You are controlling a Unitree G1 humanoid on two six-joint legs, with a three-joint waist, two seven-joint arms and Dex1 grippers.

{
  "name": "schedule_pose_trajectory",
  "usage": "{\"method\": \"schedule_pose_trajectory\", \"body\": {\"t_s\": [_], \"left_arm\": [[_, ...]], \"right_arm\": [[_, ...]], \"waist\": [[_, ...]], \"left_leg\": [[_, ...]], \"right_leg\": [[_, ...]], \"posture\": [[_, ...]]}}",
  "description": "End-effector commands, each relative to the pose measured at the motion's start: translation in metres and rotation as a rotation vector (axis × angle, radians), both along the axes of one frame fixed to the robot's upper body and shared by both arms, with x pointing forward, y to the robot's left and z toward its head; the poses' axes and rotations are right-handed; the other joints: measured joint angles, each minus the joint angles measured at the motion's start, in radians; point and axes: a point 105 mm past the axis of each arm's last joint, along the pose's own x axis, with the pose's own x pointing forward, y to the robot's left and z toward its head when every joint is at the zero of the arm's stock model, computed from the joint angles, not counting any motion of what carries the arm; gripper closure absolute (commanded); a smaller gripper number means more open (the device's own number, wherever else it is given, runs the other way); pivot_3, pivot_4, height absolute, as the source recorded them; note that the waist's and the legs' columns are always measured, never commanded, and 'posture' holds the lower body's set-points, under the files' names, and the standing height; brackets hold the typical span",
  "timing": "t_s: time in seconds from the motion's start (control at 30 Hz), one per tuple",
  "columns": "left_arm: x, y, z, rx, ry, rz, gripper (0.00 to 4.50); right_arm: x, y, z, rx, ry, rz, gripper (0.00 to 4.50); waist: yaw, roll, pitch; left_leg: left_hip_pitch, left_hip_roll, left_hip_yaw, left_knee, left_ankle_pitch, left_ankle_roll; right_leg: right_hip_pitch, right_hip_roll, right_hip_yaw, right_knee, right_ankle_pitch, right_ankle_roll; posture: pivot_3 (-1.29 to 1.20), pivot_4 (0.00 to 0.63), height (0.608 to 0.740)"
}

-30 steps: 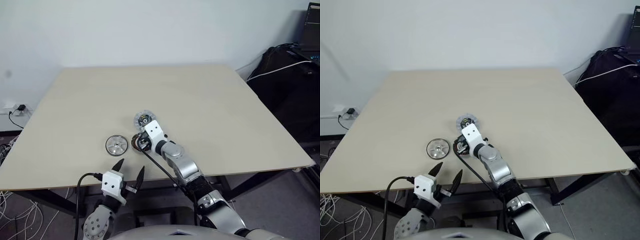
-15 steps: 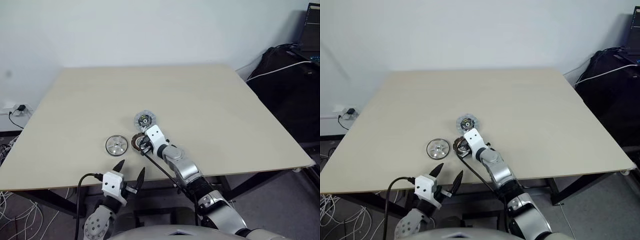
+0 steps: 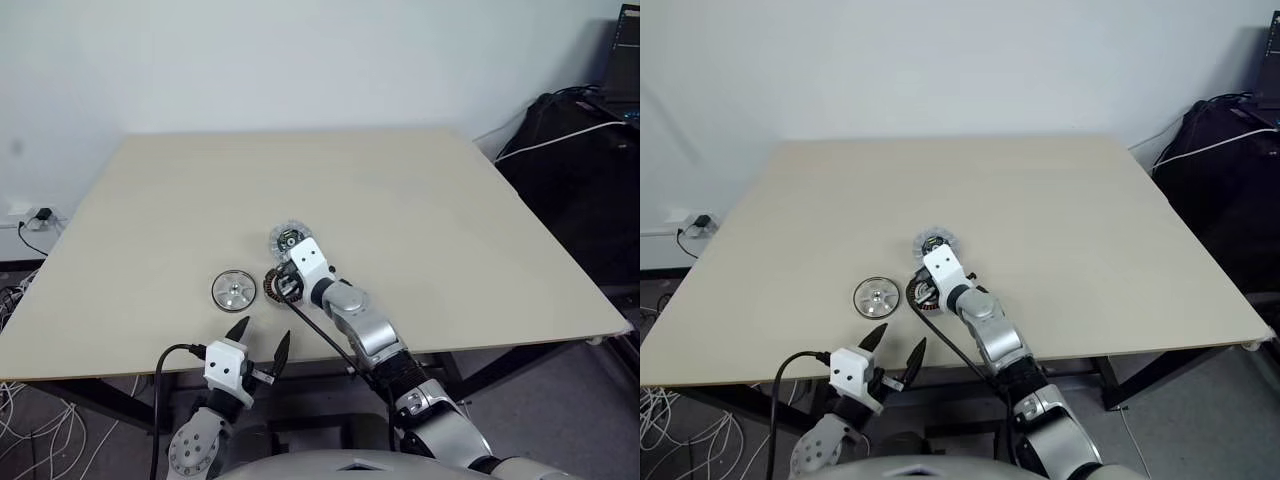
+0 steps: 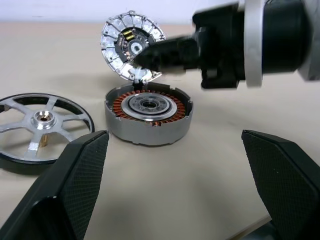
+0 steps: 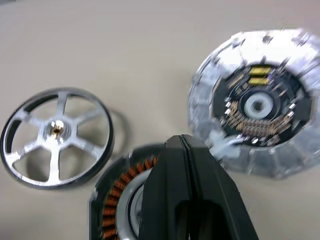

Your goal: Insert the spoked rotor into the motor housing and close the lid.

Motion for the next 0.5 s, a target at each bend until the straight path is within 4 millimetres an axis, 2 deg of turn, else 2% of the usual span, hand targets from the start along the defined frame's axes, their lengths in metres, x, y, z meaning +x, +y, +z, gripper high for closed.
{"method": "schedule_pose_trajectory", "body": {"t_s": [0.03,0.13,0.27,0.4,0.5], "left_arm": [[0.004,0.006,0.005,-0.018,-0.013,0.058,0.0],[0.006,0.016,0.007,-0.06,-0.006,0.135,0.0],[0.01,0.04,0.008,-0.109,-0.01,0.292,0.0],[0.028,0.074,0.011,-0.154,0.003,0.392,0.0],[0.036,0.086,0.01,-0.205,0.026,0.435,0.0]], "right_arm": [[0.0,-0.003,0.029,0.084,-0.086,0.008,4.48],[-0.011,-0.01,0.036,0.115,-0.101,0.031,4.48],[-0.026,-0.018,0.036,0.132,-0.085,0.043,4.48],[-0.044,-0.022,0.029,0.123,-0.048,0.078,4.48],[-0.052,-0.023,0.025,0.118,-0.024,0.084,4.48]], "waist": [[0.0,0.0,0.0],[0.001,0.0,0.0],[0.001,-0.002,0.0],[0.004,-0.003,0.001],[0.005,-0.003,0.0]], "left_leg": [[0.0,0.0,0.0,0.0,0.0,0.0],[0.0,0.0,0.0,0.0,0.0,0.0],[0.0,0.0,-0.001,0.0,0.0,0.0],[0.001,0.0,-0.002,0.0,0.0,0.0],[0.001,0.0,-0.003,0.0,0.0,0.0]], "right_leg": [[0.0,0.0,0.0,0.0,0.0,0.0],[0.0,0.0,0.0,0.0,0.0,0.0],[0.0,0.0,0.0,0.0,0.0,0.0],[0.001,0.0,-0.001,0.0,-0.001,0.0],[0.001,0.0,-0.002,0.0,-0.001,0.001]], "posture": [[0.0,0.0,0.74],[0.0,0.0,0.74],[0.0,0.0,0.74],[0.0,0.0,0.74],[0.0,0.0,0.74]]}}
